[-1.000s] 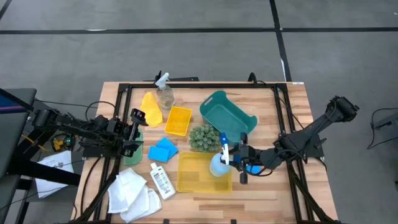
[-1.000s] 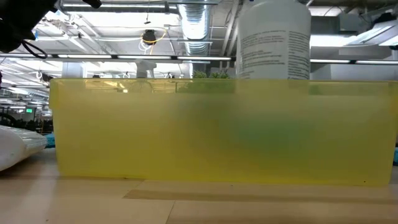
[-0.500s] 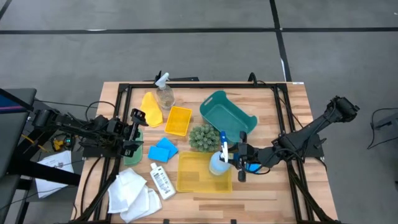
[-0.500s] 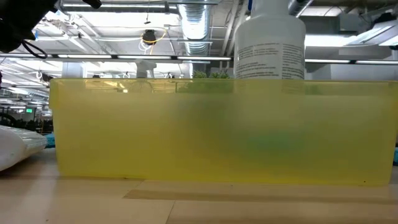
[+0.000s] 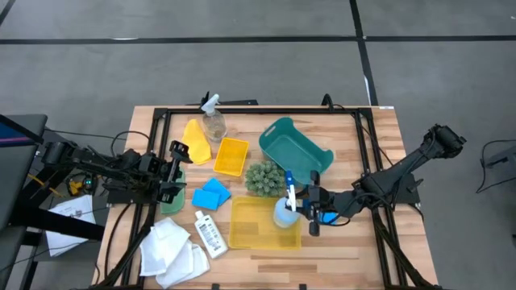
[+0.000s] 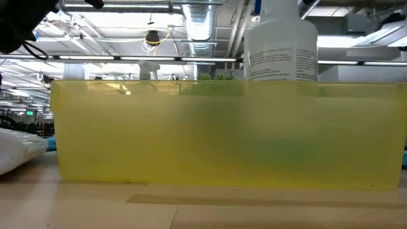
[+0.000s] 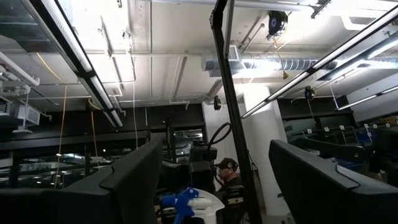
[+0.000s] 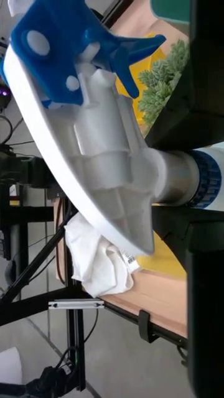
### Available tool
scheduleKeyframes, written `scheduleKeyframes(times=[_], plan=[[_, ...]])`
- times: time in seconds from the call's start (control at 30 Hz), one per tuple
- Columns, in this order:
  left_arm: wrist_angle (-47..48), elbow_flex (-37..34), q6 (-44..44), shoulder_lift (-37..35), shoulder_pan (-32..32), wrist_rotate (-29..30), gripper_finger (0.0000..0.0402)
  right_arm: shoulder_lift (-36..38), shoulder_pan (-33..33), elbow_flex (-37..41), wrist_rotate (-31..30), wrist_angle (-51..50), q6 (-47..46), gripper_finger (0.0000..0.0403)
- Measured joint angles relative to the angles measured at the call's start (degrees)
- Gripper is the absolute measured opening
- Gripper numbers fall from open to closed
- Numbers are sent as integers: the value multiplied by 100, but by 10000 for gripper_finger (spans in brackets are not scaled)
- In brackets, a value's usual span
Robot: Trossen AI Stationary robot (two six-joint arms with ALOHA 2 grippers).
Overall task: Pick & Place Kitchen Items
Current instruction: Put the white spray bottle into the bottom yellow bin
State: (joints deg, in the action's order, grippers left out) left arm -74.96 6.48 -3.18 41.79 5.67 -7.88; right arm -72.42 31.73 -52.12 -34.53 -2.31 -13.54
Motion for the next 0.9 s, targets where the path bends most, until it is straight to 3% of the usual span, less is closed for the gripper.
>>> scheduleKeyframes(times=[0.13, 0.3, 0.43, 0.9], plan=[[0, 0, 0, -1, 0, 4, 290, 0, -3, 0, -193, -19, 1, 120], [0, 0, 0, 1, 0, 62, 290, 11, -82, -17, -321, -6, 45, 189], [0, 0, -1, -1, 0, 209, 290, 11, -138, -17, -317, -40, 61, 219], [53, 0, -85, -1, 0, 210, 290, 16, -151, -15, -299, -371, 55, 229]])
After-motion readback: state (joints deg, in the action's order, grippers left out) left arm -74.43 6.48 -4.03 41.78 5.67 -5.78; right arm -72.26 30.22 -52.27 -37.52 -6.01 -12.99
